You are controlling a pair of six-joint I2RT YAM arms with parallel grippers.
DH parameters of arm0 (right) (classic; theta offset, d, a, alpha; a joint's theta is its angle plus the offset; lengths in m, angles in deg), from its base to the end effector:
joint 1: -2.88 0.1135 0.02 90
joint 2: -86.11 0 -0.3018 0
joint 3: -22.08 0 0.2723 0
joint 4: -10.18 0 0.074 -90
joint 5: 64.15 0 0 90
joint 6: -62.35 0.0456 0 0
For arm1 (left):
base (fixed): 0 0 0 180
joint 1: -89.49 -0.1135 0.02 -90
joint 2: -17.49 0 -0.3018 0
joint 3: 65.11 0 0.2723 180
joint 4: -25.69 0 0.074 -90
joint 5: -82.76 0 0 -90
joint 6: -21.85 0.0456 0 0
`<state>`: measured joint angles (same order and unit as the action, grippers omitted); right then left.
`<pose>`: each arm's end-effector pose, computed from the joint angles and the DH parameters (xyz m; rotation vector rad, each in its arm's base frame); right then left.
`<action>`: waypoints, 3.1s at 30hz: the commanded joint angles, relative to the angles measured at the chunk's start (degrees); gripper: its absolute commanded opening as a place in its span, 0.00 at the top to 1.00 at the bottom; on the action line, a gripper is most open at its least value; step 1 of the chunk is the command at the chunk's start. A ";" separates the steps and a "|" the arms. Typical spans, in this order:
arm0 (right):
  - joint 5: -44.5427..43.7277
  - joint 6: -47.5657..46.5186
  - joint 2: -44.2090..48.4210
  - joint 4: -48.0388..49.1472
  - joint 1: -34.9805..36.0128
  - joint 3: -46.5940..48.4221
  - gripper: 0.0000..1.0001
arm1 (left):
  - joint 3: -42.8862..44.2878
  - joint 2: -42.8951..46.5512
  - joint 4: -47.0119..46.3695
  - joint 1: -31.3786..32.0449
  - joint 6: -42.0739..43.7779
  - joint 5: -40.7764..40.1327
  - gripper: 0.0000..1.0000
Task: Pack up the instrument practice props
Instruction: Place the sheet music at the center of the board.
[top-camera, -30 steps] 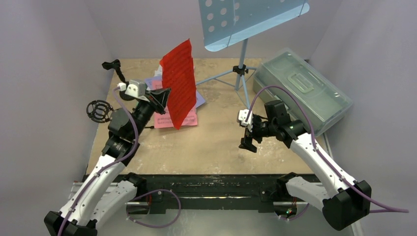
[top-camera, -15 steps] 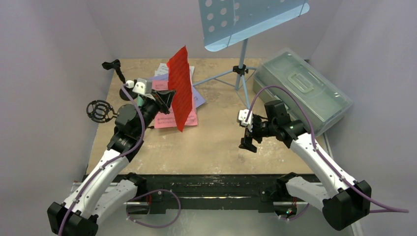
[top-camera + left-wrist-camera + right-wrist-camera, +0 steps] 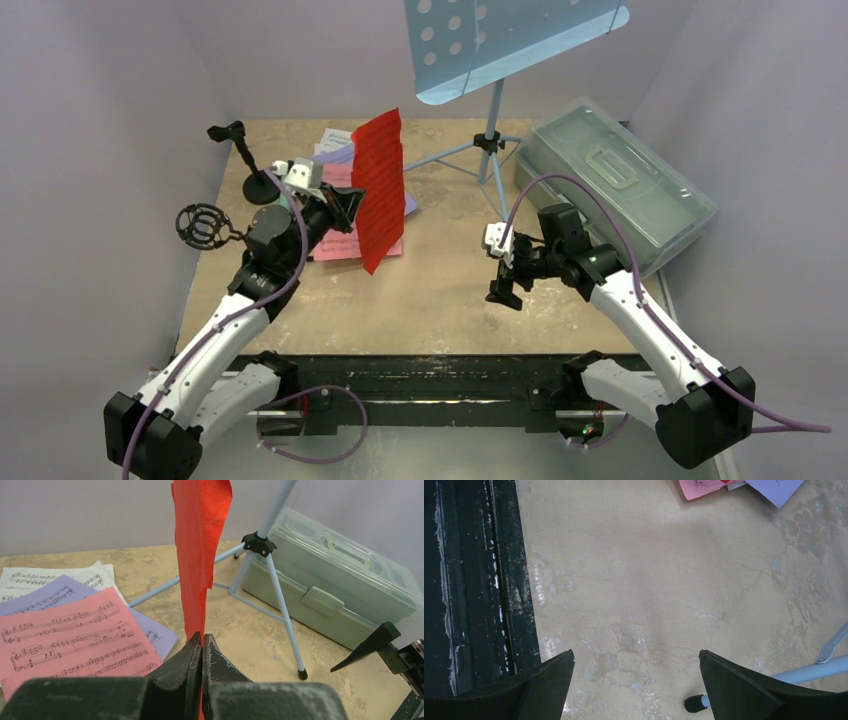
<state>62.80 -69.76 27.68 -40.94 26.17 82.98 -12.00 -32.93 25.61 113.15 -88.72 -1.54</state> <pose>0.1793 0.1070 0.2995 -1.4654 1.7534 0.6074 0.1987 -0.0920 0.3647 0.1236 1.5581 -0.6887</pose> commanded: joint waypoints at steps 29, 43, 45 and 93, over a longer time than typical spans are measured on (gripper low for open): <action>0.12 -0.34 0.38 0.55 -0.17 -0.39 0.01 | 5.93 -19.52 6.09 -10.87 -5.24 -2.84 1.00; 0.23 -0.34 0.56 0.42 -0.18 -0.42 0.01 | 27.29 -42.91 22.78 -11.00 -4.62 -26.83 0.99; 0.15 -0.34 0.67 0.43 -0.18 -0.43 0.01 | 30.42 -45.16 24.60 -11.00 -3.54 -29.92 0.86; -9.35 20.89 7.30 8.04 -12.44 14.31 0.01 | -9.21 11.11 4.26 -11.01 -13.35 27.85 0.01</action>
<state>49.58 -49.93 37.32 -36.90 13.99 97.18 -18.36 -22.13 40.34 102.29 -98.23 20.03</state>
